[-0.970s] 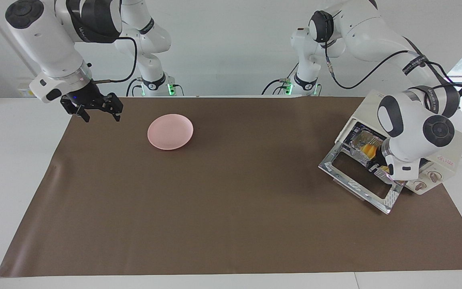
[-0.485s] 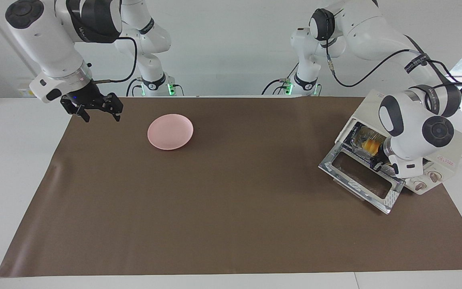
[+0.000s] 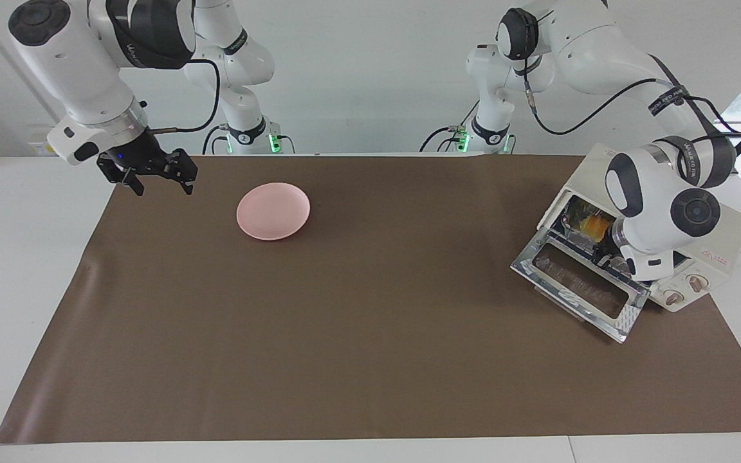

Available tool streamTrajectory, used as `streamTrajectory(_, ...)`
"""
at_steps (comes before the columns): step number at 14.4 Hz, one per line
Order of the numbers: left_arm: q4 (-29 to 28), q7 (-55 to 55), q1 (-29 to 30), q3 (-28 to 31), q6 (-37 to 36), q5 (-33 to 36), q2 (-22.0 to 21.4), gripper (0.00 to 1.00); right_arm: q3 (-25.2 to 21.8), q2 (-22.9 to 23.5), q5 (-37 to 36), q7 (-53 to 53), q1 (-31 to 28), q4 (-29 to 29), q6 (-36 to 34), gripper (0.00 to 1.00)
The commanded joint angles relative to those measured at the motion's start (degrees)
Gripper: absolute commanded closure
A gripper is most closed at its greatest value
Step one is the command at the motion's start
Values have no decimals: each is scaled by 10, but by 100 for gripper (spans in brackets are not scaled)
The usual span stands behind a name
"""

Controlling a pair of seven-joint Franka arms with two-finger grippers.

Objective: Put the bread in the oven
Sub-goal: 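Release the tray and push the oven door shut with the left gripper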

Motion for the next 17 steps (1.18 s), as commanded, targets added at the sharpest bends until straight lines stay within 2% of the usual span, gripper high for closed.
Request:
streamTrajectory(1,-31,-7,-14,4,6,18,-27,100,5,-10,-8,-13,-6,-8,-5,0)
streamTrajectory(5,-85,7,-39,4,38,61,-49,100,5,-10,-8,-13,-6,-8,-5,0)
streamTrajectory(8,-85,28,-39,4,45,61,-50,100,5,-10,-8,-13,-6,-8,-5,0)
streamTrajectory(9,-85,49,-37,4,45,61,-50,53,5,-10,-8,-13,-6,-8,-5,0)
streamTrajectory(10,-85,55,-38,4,45,62,-50,1,5,-10,-8,-13,-6,-8,-5,0)
streamTrajectory(17,-47,65,-37,4,53,64,-45,0,5,-10,-8,-13,-6,-8,-5,0)
